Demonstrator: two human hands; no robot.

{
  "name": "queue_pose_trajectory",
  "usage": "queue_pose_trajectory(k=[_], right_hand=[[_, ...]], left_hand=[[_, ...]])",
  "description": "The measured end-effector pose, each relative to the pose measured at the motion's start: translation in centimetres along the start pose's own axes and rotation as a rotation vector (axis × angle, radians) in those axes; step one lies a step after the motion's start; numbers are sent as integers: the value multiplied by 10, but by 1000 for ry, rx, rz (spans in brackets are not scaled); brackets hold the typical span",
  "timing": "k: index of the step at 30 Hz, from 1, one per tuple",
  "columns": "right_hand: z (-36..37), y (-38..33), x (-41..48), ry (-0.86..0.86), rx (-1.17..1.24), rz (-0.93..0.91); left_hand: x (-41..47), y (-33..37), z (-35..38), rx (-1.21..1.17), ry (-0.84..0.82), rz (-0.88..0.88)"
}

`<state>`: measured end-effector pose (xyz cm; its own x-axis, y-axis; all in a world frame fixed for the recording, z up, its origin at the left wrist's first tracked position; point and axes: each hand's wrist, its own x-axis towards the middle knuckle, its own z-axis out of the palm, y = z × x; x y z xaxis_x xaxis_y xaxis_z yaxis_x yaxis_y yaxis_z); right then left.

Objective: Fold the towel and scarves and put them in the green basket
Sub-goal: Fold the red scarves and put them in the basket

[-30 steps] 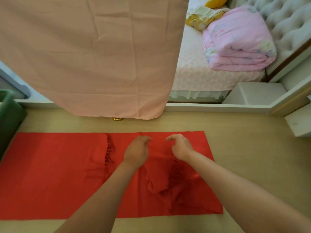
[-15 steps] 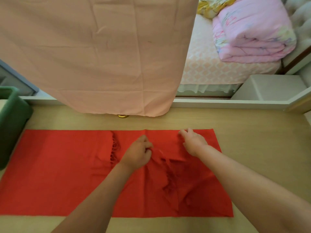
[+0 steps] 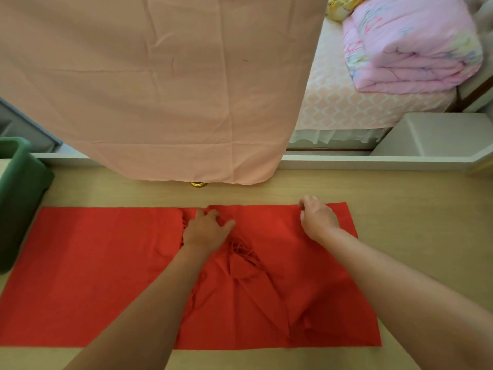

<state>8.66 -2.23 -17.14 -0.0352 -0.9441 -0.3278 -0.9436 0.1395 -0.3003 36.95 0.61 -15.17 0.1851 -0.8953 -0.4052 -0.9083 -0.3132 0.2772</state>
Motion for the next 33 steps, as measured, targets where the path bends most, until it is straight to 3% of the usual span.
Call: queue_pose_trajectory(k=[5, 8, 12, 14, 16, 18, 20, 22, 26, 30, 33], right_hand=[[3, 10, 6, 42, 0, -43], [7, 14, 3, 24, 18, -90], [15, 10, -15, 125, 2, -158], [21, 5, -31, 206, 0, -245], [28, -1, -49, 176, 78, -321], [34, -5, -70, 64, 139, -400], [39, -7, -89, -37, 177, -459], [39, -10, -106, -150, 126, -433], [39, -17, -134, -291, -65, -304], [37, -34, -154, -308, -215, -265], [42, -50, -169, -268, -276, -251]], left_hand=[[5, -12, 10, -162, 158, 46], [0, -21, 7, -32, 262, 45], [-18, -10, 7, -6, 477, 365], [-30, 7, 12, -57, 334, 610], [-48, 24, 22, 27, 105, 763], [-63, 35, 32, 224, -57, 814], [-73, 34, 38, 419, -106, 800], [-75, 24, 37, 538, -102, 774], [-79, -5, 19, 553, -42, 829], [-91, -46, -4, 376, 116, 970], [-101, -80, -12, 338, 117, 1047]])
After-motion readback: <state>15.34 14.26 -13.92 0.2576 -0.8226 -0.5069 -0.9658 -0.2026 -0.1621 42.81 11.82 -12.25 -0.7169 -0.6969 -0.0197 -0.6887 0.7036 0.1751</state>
